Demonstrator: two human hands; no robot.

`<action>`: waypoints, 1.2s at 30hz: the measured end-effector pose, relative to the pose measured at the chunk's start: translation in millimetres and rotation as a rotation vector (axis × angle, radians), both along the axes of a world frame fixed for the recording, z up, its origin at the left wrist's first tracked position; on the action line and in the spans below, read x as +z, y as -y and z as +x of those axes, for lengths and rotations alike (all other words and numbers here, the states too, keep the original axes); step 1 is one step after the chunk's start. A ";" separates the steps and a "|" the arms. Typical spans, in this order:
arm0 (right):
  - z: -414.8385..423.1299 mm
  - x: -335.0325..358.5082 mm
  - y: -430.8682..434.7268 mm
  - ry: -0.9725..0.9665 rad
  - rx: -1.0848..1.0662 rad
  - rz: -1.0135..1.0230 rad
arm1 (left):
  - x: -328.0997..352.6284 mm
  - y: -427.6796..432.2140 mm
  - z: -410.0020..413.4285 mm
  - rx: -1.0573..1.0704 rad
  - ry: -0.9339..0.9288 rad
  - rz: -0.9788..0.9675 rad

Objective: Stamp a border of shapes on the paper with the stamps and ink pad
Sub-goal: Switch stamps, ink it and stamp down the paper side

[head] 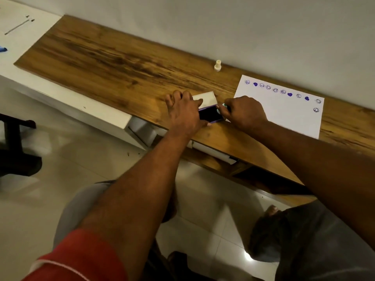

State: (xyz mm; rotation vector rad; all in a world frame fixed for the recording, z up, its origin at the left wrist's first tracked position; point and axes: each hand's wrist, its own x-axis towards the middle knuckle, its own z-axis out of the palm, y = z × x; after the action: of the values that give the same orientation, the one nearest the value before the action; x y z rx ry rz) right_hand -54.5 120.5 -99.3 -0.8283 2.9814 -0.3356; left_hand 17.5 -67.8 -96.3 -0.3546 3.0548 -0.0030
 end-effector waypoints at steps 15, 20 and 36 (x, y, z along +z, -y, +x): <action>-40.8 104.7 46.4 -0.612 -0.131 -0.287 | 21.9 -4.8 -8.5 0.114 0.217 0.191; 15.7 1.1 41.7 -0.020 0.137 0.285 | 17.1 -5.9 -14.3 0.160 0.229 0.181; -5.5 4.3 -10.2 -0.011 -0.087 -0.118 | 21.0 -28.5 -32.4 0.054 0.176 -0.044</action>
State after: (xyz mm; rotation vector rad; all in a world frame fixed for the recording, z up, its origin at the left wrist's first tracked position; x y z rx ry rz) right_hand -60.0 130.8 -95.0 -0.7132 3.0392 -0.5156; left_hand -14.9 -39.3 -75.3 -0.4161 2.8745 -0.0942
